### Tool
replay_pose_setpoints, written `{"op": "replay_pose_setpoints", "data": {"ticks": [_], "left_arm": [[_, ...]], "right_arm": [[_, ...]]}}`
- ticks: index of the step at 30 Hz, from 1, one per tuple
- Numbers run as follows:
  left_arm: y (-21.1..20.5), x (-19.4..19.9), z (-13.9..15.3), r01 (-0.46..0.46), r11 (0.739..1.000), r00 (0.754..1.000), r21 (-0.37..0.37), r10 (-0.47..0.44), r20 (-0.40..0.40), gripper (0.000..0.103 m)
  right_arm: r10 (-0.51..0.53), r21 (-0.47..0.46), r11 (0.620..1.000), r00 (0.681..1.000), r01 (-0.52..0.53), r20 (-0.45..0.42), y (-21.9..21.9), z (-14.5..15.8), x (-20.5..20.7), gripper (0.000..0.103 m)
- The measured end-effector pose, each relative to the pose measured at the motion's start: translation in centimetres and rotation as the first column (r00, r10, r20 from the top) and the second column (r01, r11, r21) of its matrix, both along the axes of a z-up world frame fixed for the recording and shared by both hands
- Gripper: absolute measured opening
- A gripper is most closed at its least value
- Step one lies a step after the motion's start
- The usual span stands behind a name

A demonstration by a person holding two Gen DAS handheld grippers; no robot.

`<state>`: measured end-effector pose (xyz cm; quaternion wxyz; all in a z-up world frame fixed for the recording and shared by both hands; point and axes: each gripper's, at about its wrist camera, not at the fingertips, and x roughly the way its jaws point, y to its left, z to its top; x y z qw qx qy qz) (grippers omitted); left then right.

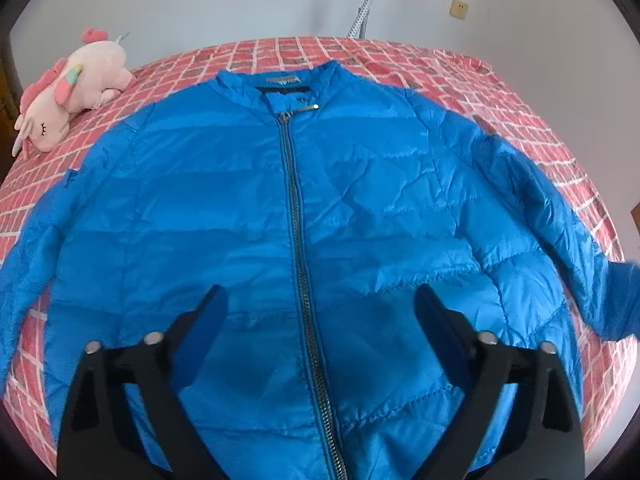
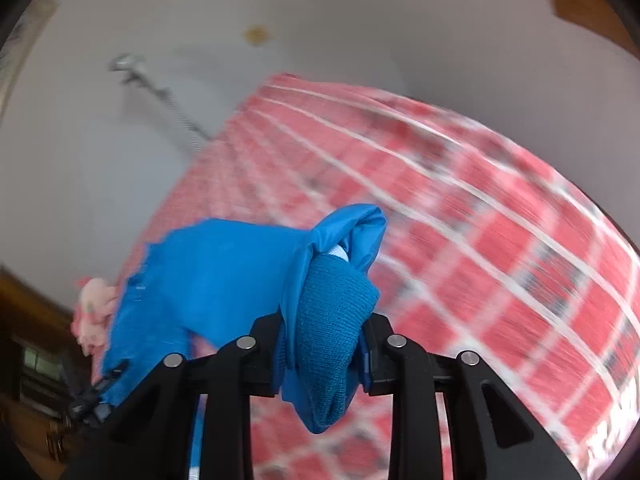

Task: Fold large clothes
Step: 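Grasp the blue jacket's sleeve cuff with the right gripper and lift it, then carry the sleeve across the jacket body with the right gripper and release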

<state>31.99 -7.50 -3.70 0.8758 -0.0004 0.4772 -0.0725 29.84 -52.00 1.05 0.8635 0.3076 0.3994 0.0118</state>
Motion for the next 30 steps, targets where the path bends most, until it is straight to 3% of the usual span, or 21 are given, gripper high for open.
{"op": "replay_pose_setpoints", "data": {"ticks": [1,7,13,17,21,23,24,27,30], "left_arm": [[0.2,0.0,0.2,-0.005,1.0,1.0,0.002,0.005,0.001,0.079],[1.9,0.4,0.4,-0.038,0.999,0.999,-0.017,0.038,-0.006,0.078],[3.4,1.2,0.4,-0.059,0.998,0.998,-0.003,0.059,0.001,0.078],[4.2,1.8,0.3,-0.062,0.998,0.998,-0.014,0.062,-0.01,0.078],[5.0,2.2,0.3,-0.074,0.997,0.997,-0.027,0.074,-0.011,0.078],[5.2,2.4,0.3,-0.074,0.996,0.997,-0.048,0.074,-0.018,0.079],[5.3,2.5,0.2,-0.074,0.996,0.997,-0.055,0.073,-0.022,0.079],[5.4,2.5,0.1,-0.067,0.995,0.997,-0.078,0.065,-0.028,0.08],[5.1,2.2,0.3,-0.053,0.992,0.998,-0.114,0.05,-0.032,0.081]], "right_arm": [[0.027,-0.005,1.0,0.999,-0.027,0.019,1.4,1.0,0.8,0.028],[0.233,-0.073,0.971,0.971,-0.229,0.06,12.3,4.5,7.7,0.027],[0.414,-0.121,0.904,0.91,-0.41,0.009,23.3,4.1,12.9,0.027],[0.468,-0.192,0.863,0.882,-0.468,-0.047,28.6,2.2,15.1,0.027],[0.512,-0.18,0.835,0.854,-0.52,-0.09,30.9,-0.2,16.3,0.028],[0.553,-0.154,0.813,0.827,-0.562,-0.099,32.0,-1.5,16.8,0.031],[0.574,-0.138,0.802,0.814,-0.581,-0.095,32.4,-1.9,16.9,0.037],[0.631,-0.067,0.771,0.773,-0.634,-0.061,32.1,-1.9,16.6,0.047],[0.667,0.01,0.744,0.744,-0.668,0.017,30.3,-0.4,15.4,0.048]]}}
